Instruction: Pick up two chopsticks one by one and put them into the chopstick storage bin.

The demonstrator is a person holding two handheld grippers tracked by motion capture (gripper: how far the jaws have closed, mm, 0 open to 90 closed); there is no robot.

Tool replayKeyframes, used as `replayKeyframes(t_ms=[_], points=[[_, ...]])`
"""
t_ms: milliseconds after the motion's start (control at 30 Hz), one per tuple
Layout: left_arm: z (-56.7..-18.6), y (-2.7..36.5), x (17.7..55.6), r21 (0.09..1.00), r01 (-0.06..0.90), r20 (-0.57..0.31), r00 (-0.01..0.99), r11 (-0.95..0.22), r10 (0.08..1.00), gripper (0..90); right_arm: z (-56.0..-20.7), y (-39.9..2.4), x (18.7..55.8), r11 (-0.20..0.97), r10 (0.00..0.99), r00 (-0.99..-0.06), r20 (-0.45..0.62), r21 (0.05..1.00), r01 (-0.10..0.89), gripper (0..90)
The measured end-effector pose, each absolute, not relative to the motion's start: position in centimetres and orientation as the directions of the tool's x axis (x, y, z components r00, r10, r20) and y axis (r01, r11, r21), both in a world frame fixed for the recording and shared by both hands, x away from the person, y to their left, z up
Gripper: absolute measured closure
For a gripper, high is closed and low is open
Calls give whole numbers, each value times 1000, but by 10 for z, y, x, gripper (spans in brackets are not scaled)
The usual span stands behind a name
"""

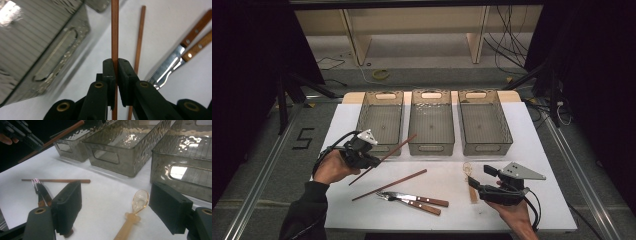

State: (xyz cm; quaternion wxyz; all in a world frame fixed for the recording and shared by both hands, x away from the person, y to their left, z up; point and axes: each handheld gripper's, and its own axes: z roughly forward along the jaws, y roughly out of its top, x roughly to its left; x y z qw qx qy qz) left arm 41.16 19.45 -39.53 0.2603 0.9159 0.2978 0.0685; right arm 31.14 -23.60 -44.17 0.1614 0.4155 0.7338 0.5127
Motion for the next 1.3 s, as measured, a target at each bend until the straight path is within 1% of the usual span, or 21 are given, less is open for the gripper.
replayKeyframes(t_ms=[233, 500, 867, 1300], points=[[-380, 206, 422, 585, 531, -58, 781, -613, 622, 843, -442, -236, 312, 126, 777, -600, 190, 887, 445, 269], [-365, 213, 438, 614, 542, -58, 756, -573, 652, 843, -442, -237, 312, 128, 778, -600, 188, 887, 444, 269], [-342, 213, 463, 647, 540, -32, 725, -538, 688, 843, -442, -237, 312, 125, 778, -599, 191, 887, 445, 267], [-326, 212, 492, 676, 537, 3, 683, -505, 730, 843, -442, -237, 313, 125, 775, -601, 194, 886, 447, 265]])
